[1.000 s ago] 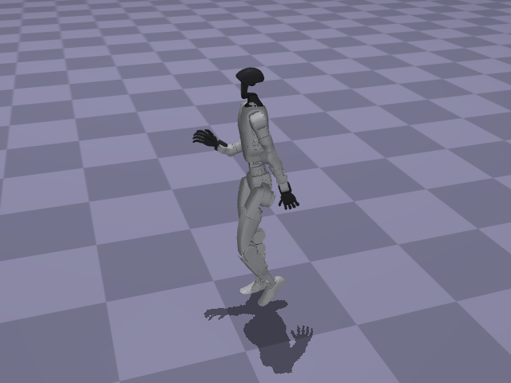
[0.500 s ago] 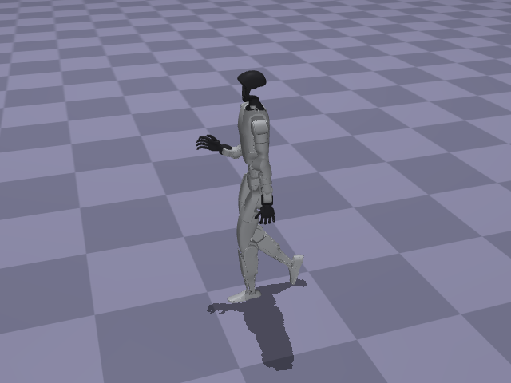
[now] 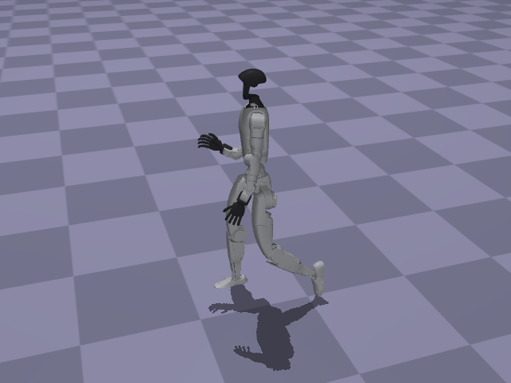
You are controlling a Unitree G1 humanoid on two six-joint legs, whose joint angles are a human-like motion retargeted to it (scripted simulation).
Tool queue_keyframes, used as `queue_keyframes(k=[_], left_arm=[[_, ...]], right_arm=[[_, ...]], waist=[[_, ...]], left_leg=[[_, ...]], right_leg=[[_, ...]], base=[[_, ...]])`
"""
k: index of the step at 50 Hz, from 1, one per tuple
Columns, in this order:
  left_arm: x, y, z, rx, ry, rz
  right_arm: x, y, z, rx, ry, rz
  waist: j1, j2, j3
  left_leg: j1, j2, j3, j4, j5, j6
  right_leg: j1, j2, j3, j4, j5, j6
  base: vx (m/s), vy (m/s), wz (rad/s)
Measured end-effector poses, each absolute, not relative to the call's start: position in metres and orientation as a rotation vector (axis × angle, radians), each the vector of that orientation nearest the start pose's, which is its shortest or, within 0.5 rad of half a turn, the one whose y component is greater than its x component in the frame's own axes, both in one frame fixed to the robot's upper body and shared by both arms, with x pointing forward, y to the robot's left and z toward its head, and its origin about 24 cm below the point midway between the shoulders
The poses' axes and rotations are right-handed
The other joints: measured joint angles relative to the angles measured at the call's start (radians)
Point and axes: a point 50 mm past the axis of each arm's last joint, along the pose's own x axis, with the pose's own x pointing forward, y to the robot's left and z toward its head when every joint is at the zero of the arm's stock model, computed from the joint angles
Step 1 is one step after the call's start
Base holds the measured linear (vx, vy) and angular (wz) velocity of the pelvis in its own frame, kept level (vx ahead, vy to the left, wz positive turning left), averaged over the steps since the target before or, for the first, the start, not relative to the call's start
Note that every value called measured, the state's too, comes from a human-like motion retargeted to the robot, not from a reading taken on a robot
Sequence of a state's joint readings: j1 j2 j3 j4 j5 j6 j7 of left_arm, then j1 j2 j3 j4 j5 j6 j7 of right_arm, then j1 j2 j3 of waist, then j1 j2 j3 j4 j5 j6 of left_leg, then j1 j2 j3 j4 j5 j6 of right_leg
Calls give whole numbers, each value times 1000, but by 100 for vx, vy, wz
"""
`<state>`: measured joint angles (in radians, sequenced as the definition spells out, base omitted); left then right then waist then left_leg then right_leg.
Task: Walk run
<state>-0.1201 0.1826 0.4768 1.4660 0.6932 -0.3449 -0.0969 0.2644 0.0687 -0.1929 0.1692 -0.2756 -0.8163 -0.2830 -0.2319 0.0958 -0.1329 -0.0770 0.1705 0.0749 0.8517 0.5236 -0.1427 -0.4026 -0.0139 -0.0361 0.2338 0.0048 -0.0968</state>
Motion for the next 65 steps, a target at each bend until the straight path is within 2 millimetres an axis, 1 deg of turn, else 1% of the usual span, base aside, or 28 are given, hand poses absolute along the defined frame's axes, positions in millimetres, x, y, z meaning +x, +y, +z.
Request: queue_keyframes(k=[2,5,8,10,15,19,20,22,23,25,27,28,30,32,36,40,42,45,47,51,53,54,55,57,59,62,63,65], left_arm=[[58,211,-170,293,1242,-231],[-23,194,-176,276,1550,-355],[-96,169,-167,187,1767,-436],[-134,154,-156,103,1856,-500],[-197,127,-128,-28,2027,-585],[-218,125,-116,-70,2133,-551],[-220,125,-115,-89,2153,-525],[-215,129,-118,-131,2147,-450],[-210,131,-121,-152,2125,-403],[-196,133,-129,-193,2054,-301],[-175,140,-139,-229,1957,-191],[-160,147,-146,-234,1903,-146],[-119,162,-160,-218,1783,-93],[-67,176,-172,-159,1633,-71],[44,199,-174,-18,1274,-59],[139,221,-146,158,919,-51],[176,230,-126,237,779,-58],[218,242,-96,341,630,-91],[232,251,-83,395,588,-110],[225,258,-85,449,601,-108],[202,259,-99,439,667,-90],[185,258,-110,419,722,-81],[167,254,-122,394,783,-73],[120,235,-149,315,969,-71],[72,216,-168,224,1184,-79],[-2,196,-176,106,1484,-191],[-25,192,-175,81,1566,-238],[-70,182,-170,60,1708,-319]], right_arm=[[181,-191,29,-217,-425,-371],[192,-192,37,-212,-468,-345],[196,-192,44,-219,-509,-321],[198,-193,48,-213,-534,-312],[196,-202,53,-225,-560,-320],[186,-206,40,-247,-497,-360],[182,-204,34,-245,-470,-371],[175,-200,24,-233,-416,-392],[171,-197,19,-224,-391,-397],[166,-190,11,-204,-348,-384],[164,-181,5,-181,-316,-334],[165,-175,3,-172,-311,-307],[170,-169,4,-174,-320,-268],[175,-169,6,-195,-330,-249],[177,-170,7,-238,-345,-233],[173,-171,10,-243,-355,-201],[171,-173,12,-254,-363,-183],[172,-175,17,-275,-382,-172],[172,-173,18,-281,-388,-167],[174,-168,15,-271,-383,-146],[176,-162,13,-248,-380,-118],[179,-159,13,-239,-383,-97],[182,-157,13,-232,-389,-74],[186,-158,14,-249,-399,-40],[191,-158,18,-261,-421,-13],[199,-161,22,-271,-451,3],[200,-161,24,-276,-462,11],[203,-163,28,-289,-484,25]], waist=[[3,-44,-9],[23,-71,2],[114,-140,14],[161,-166,29],[284,-170,51],[311,-189,26],[317,-194,17],[358,-221,-3],[377,-231,-14],[407,-246,-40],[362,-249,-63],[334,-256,-55],[313,-227,-51],[304,-132,-64],[270,-89,-40],[177,-69,-28],[137,-75,-20],[83,-79,0],[77,-80,2],[105,-114,-14],[89,-122,-32],[84,-113,-35],[82,-97,-36],[60,-62,-20],[32,-48,-18],[23,-52,-19],[55,-66,-15],[149,-110,0]], left_leg=[[-89,-41,24,79,-41,61],[-223,-72,56,150,-198,108],[-361,-234,29,60,-330,126],[-441,-258,32,-63,-412,160],[-526,-177,206,-554,-499,315],[-533,-262,221,-835,-635,287],[-524,-267,249,-852,-647,274],[-520,-244,306,-764,-597,350],[-510,-218,375,-727,-578,355],[-517,-236,277,-676,-515,387],[-564,-279,85,-538,-590,396],[-575,-311,1,-459,-657,372],[-517,-221,111,-390,-729,360],[-430,-163,88,-454,-737,365],[-278,-207,26,-556,-744,349],[-126,-254,-34,-674,-737,343],[-63,-289,-70,-697,-756,341],[36,-301,-109,-722,-787,320],[89,-281,-113,-724,-812,291],[165,-287,-123,-658,-799,222],[173,-274,-122,-579,-676,173],[155,-253,-107,-510,-572,147],[126,-227,-88,-428,-454,121],[27,-165,-70,-177,-272,54],[-91,-78,5,39,-198,67],[-228,-13,97,187,-339,163],[-260,-44,125,190,-376,163],[-325,-162,151,145,-446,97]], right_leg=[[60,-46,-56,-32,-10,-15],[143,26,46,-83,-23,-42],[238,7,36,-146,-7,-51],[290,31,56,-167,-17,-72],[419,125,113,-186,-89,-130],[501,131,38,-177,-75,-103],[518,139,39,-164,-49,-84],[536,118,28,-119,74,0],[543,110,31,-91,165,59],[548,79,2,-18,378,219],[484,87,-7,184,519,336],[420,93,-29,371,519,352],[330,142,-26,581,519,358],[252,279,69,551,431,345],[101,150,42,531,193,245],[-2,-21,-32,280,72,213],[-31,-78,-5,117,62,196],[-69,-147,29,-106,23,169],[-64,-108,265,-249,-24,215],[-71,-127,231,-187,-27,331],[-62,-141,132,-115,66,336],[-49,-105,206,-88,72,299],[-32,-46,343,-59,51,246],[13,-42,261,-30,24,176],[69,-75,118,-36,1,139],[135,-79,28,-69,-8,99],[157,-76,30,-86,-5,89],[204,-90,23,-125,7,78]], base=[[94,-57,-25],[91,-46,-62],[99,-40,-160],[103,-37,-125],[103,-23,-87],[113,-13,16],[117,-13,-8],[125,-12,-55],[153,-11,-75],[136,-9,-63],[120,-23,24],[123,-41,47],[109,-27,36],[99,21,45],[91,4,73],[92,-13,158],[82,-16,153],[87,-26,140],[87,-36,70],[112,-55,37],[105,-53,74],[103,-52,65],[95,-39,78],[92,-32,119],[86,-38,174],[73,-33,139],[60,-22,-11],[60,-17,-87]])
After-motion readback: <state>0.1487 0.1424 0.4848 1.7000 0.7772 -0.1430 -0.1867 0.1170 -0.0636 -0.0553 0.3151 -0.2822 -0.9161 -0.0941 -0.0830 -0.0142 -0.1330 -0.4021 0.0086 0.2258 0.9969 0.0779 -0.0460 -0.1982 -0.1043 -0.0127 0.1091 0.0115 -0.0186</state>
